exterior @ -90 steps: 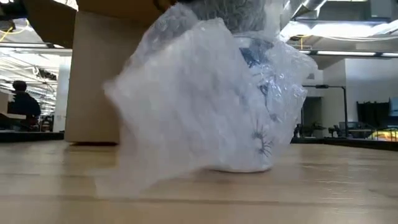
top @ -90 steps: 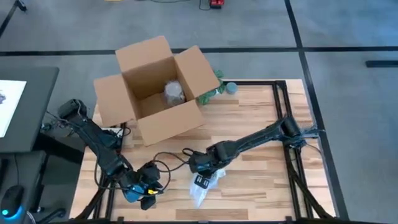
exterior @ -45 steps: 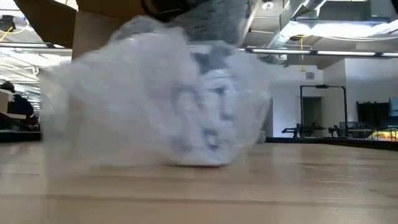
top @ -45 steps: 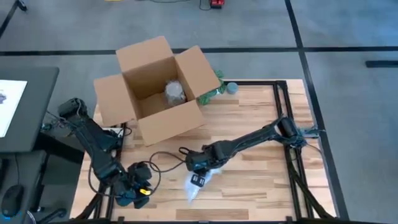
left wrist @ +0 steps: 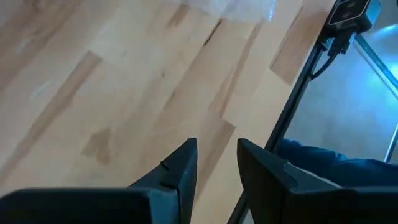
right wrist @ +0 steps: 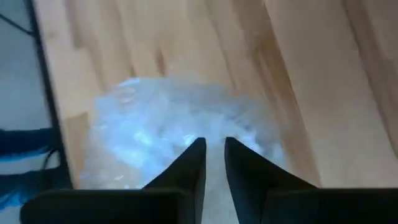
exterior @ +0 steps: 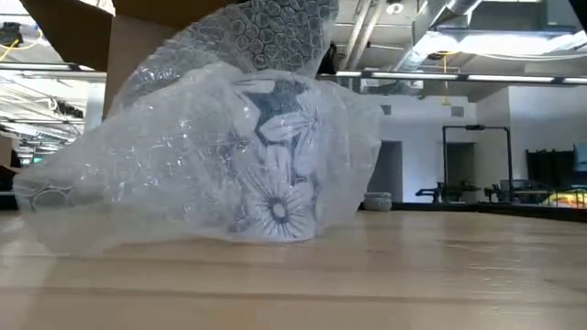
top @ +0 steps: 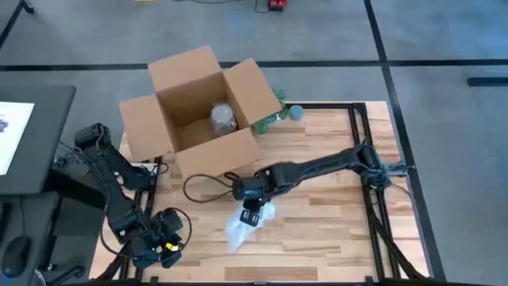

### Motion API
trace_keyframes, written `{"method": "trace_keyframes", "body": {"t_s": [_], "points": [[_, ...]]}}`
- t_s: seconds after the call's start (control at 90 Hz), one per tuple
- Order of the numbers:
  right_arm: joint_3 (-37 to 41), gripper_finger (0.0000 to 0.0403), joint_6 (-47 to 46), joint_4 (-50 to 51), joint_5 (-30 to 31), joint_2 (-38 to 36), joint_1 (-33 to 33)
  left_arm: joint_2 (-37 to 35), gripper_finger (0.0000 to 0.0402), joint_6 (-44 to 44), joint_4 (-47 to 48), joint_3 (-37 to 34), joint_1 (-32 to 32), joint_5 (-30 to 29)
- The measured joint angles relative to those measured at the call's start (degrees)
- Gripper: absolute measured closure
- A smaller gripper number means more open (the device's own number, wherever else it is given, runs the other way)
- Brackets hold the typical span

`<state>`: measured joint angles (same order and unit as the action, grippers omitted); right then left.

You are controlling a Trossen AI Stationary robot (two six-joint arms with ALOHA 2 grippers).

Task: Wrap mug
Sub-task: Wrap the blue mug with the bubble wrap

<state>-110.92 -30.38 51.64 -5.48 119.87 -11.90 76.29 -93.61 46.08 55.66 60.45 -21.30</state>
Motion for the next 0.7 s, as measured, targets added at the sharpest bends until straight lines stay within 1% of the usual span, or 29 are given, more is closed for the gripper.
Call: {"method": "trace_keyframes", "body": {"t_s": [0.089,0.133,0.233,0.378,0.422,0.511,0.611,0.7], "points": [[-0.6,0.0352,0.3,-1.0,-6.6,0.0,-0.3,0.0,0.0307,-0.6,-0.1,0.0,0.5,0.0],[-0.6,0.0353,0.8,-0.5,-8.3,0.0,-0.7,0.0,0.0307,-0.7,-0.1,0.0,0.8,0.0],[0.4,0.0362,1.0,-0.1,-8.5,1.2,-1.3,0.0,0.0307,-0.7,-0.1,0.0,0.9,0.0],[5.1,0.0393,0.2,-3.7,-6.5,2.4,-0.6,0.0,0.0307,-0.6,-0.2,0.0,0.9,-0.5],[6.3,0.0399,0.3,-3.5,-6.2,2.5,-0.2,0.0,0.0307,-0.4,-0.3,0.0,0.9,-0.6],[7.9,0.0399,0.4,-5.1,-5.8,3.7,0.4,0.0,0.0307,-0.1,-0.5,0.0,0.9,-0.6],[8.1,0.0401,0.7,-5.2,-5.4,5.5,0.7,0.0,0.0307,-0.2,-0.5,0.0,0.9,-0.6],[8.1,0.0402,0.2,-6.2,-5.4,5.7,0.8,0.0,0.0307,-0.6,-0.5,0.0,0.9,-0.6]]}}
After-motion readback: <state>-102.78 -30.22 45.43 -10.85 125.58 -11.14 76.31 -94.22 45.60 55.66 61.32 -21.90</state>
